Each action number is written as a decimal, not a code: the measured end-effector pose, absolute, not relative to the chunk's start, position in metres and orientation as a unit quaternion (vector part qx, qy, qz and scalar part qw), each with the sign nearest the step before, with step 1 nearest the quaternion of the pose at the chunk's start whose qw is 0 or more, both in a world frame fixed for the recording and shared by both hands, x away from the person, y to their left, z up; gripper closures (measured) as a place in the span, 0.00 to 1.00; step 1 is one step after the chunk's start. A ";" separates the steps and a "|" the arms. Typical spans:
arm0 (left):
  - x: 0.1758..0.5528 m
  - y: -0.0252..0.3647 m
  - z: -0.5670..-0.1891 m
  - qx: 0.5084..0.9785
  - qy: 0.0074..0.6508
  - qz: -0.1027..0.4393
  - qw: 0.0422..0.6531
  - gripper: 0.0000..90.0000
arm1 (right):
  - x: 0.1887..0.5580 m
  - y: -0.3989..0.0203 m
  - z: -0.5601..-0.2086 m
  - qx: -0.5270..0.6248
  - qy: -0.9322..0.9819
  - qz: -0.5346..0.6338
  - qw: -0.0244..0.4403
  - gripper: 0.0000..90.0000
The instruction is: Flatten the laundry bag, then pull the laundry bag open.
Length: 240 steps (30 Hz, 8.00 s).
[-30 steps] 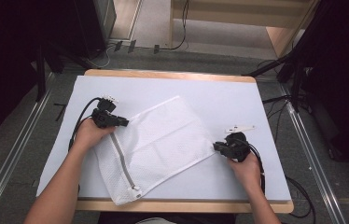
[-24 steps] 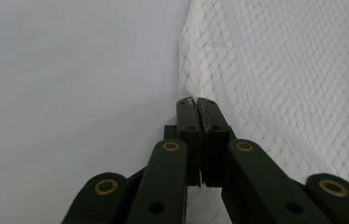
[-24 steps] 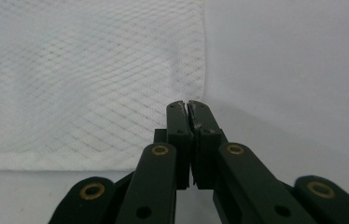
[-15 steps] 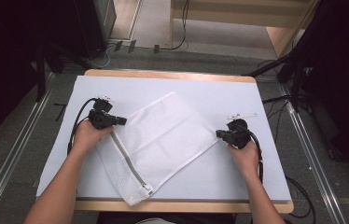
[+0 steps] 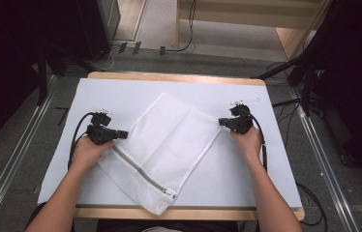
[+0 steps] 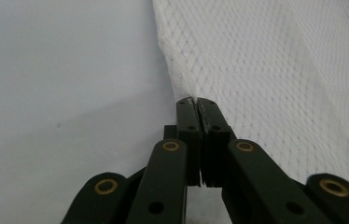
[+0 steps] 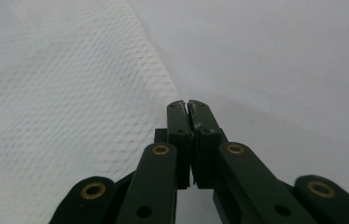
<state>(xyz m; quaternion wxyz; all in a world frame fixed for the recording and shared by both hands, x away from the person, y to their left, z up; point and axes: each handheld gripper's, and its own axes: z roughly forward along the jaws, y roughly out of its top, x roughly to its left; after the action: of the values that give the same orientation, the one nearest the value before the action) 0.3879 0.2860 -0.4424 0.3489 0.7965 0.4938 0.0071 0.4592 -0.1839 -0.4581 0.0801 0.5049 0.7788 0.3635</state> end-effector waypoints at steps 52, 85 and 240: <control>0.417 0.267 -0.439 0.816 0.464 0.033 0.343 0.61 | 0.384 -0.154 -0.451 0.472 0.789 0.384 0.082 0.72; 0.423 0.255 -0.449 0.824 0.464 0.009 0.326 0.99 | 0.367 -0.118 -0.470 0.441 0.821 0.348 0.103 0.94; 0.369 0.145 -0.423 0.870 0.319 -0.029 0.375 0.55 | 0.334 -0.108 -0.464 0.353 0.864 0.360 0.003 1.00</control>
<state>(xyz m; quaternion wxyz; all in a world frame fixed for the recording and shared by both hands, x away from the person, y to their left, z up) 0.3689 0.1454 -0.4229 0.3746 0.8700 0.3193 -0.0294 0.3340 -0.1079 -0.4644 0.0031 0.3534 0.8636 0.3597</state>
